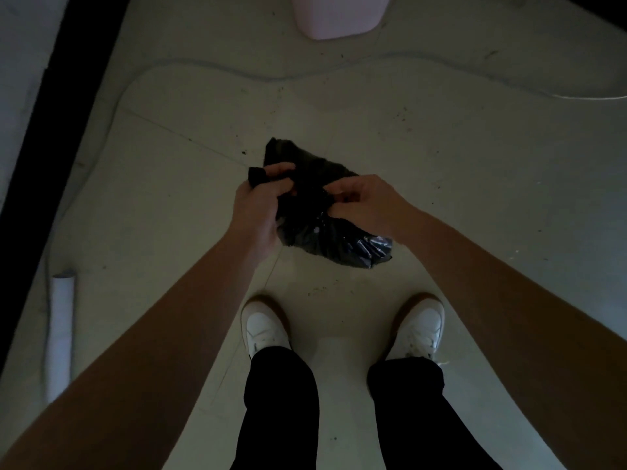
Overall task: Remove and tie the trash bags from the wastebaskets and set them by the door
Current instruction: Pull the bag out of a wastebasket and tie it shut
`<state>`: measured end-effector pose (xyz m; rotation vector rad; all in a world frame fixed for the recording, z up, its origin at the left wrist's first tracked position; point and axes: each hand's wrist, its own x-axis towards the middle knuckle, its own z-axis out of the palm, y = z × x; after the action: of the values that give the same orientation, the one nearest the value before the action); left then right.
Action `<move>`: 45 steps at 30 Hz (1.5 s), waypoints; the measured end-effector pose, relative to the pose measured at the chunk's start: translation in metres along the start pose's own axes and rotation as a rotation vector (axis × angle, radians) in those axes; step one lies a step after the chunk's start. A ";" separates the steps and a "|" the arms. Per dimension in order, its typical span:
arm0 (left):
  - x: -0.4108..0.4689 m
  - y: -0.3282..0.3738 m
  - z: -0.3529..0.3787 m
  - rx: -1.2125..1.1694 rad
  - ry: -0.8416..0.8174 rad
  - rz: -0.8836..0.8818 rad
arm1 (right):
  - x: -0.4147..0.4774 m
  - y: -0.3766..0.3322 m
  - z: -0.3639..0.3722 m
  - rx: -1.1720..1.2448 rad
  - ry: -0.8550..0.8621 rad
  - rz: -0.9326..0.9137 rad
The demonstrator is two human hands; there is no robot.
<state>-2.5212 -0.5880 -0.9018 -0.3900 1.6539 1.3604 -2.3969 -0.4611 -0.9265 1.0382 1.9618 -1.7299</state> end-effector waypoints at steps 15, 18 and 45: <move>0.010 -0.010 -0.007 0.189 0.021 0.230 | -0.008 0.008 -0.008 0.020 -0.065 0.078; 0.010 -0.008 -0.006 0.170 -0.004 0.207 | -0.004 0.009 -0.008 -0.171 0.110 -0.041; 0.024 0.000 -0.033 0.498 -0.144 0.370 | 0.021 -0.005 0.003 -0.408 0.196 -0.355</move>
<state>-2.5489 -0.6105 -0.9225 0.3117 1.9263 1.1414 -2.4147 -0.4578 -0.9376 0.7713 2.6109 -1.3248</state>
